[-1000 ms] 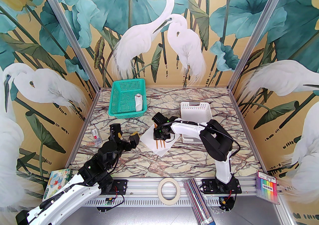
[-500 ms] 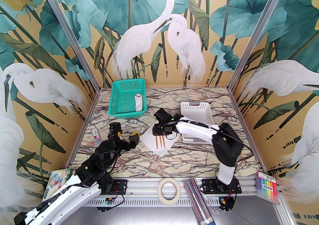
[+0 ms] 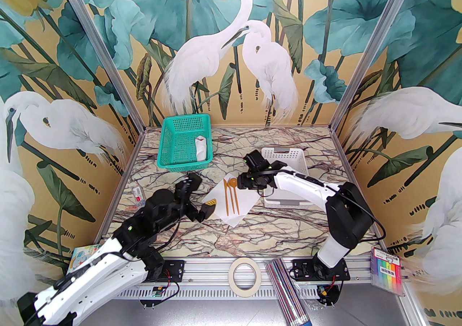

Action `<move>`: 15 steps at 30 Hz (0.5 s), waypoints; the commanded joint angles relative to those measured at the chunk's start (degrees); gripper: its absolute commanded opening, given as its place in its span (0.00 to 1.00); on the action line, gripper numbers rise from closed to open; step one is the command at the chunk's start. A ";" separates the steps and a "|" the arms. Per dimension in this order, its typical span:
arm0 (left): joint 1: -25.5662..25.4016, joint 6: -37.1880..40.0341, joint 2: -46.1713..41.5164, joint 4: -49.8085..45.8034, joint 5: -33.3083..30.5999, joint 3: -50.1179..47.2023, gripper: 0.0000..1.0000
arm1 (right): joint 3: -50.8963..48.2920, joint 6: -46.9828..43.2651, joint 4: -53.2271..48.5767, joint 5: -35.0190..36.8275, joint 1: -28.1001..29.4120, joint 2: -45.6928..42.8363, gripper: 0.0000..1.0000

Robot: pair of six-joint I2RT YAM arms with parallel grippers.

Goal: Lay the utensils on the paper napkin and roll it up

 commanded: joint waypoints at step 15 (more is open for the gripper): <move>-13.90 10.43 18.68 -4.55 -6.93 3.23 0.88 | -6.64 -6.61 -2.87 6.10 -9.49 -4.10 0.56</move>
